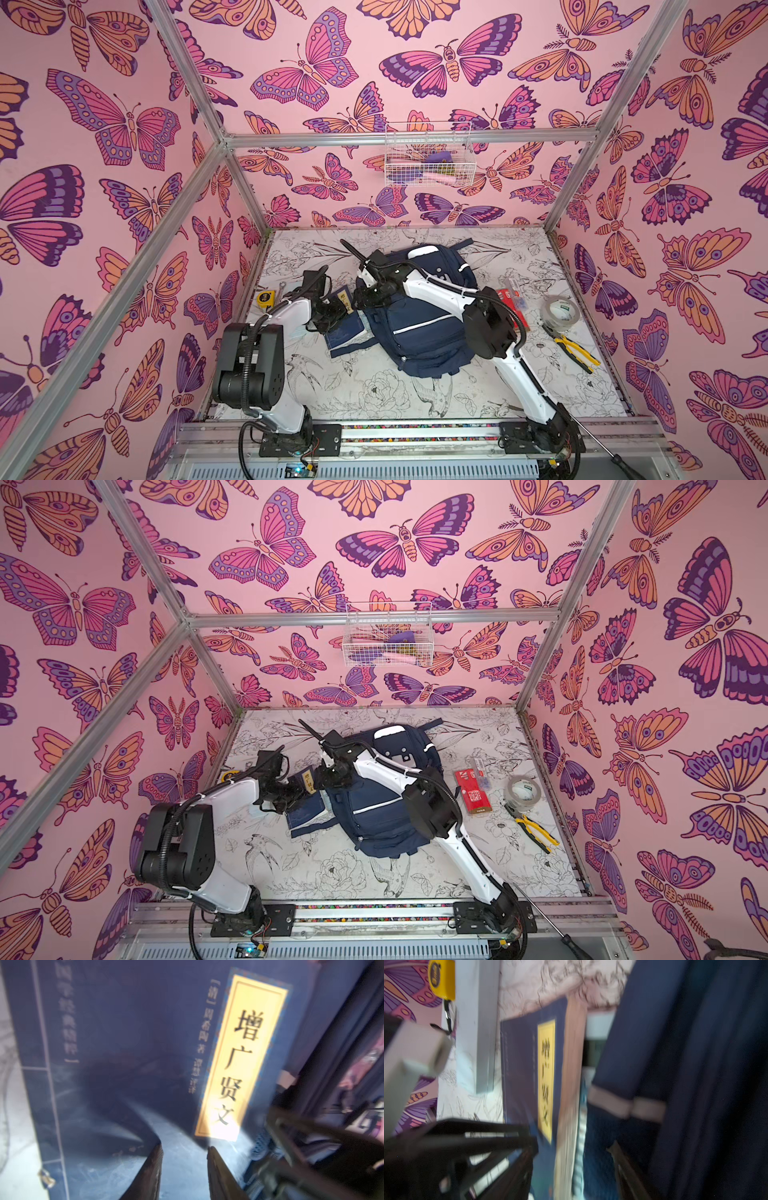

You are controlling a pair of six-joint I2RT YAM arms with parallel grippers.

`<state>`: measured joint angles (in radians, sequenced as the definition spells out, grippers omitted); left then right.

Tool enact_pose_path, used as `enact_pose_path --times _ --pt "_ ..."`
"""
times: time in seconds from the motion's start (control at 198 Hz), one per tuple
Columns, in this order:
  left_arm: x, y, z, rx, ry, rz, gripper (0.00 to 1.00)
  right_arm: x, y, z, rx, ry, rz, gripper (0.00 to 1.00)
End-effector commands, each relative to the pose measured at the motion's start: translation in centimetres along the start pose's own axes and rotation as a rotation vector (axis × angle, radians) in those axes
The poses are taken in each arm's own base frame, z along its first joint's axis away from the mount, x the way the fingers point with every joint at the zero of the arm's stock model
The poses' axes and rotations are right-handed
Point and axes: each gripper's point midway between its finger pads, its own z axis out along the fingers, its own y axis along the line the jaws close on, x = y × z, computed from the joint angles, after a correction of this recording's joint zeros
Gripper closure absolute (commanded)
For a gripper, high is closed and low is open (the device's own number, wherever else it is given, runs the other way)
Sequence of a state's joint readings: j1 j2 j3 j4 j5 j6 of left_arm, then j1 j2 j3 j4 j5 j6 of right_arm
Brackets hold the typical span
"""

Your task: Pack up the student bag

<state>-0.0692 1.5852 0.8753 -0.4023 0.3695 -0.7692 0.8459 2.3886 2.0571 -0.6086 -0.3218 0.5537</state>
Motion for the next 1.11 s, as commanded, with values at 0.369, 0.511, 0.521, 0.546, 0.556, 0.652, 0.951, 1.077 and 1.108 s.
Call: enact_pose_path --times 0.369,0.511,0.521,0.546,0.556,0.652,0.951,1.077,1.108 --pt "-3.0 2.9 -0.2 -0.093 -0.024 -0.086 0.80 8.6 2.6 -2.2 -0.160 0.148 0.219 0.31" --pt "-1.9 4.5 0.6 -0.137 0.014 -0.105 1.00 8.7 2.6 -1.0 -0.192 0.150 0.252 0.29" --pt "-1.8 4.7 0.7 -0.141 0.016 -0.108 1.00 8.6 2.7 -1.0 -0.197 0.148 0.253 0.29" --pt "-1.5 5.1 0.9 -0.151 0.026 -0.113 1.00 8.5 2.8 -0.8 -0.206 0.152 0.256 0.28" --pt "-1.4 5.2 1.0 -0.154 0.030 -0.116 1.00 8.4 2.9 -0.8 -0.209 0.152 0.256 0.28" --pt "-0.2 6.2 1.5 -0.173 0.062 -0.135 1.00 8.1 3.1 0.1 -0.233 0.160 0.284 0.27" --pt "0.9 7.5 1.8 -0.193 0.087 -0.143 1.00 7.5 4.2 -4.3 -0.110 0.079 0.149 0.27" --pt "0.7 7.4 1.7 -0.187 0.082 -0.144 1.00 9.4 3.8 -4.9 -0.062 0.093 0.112 0.28" --pt "0.6 7.3 1.6 -0.184 0.077 -0.141 1.00 9.6 3.8 -4.9 -0.065 0.095 0.114 0.29"
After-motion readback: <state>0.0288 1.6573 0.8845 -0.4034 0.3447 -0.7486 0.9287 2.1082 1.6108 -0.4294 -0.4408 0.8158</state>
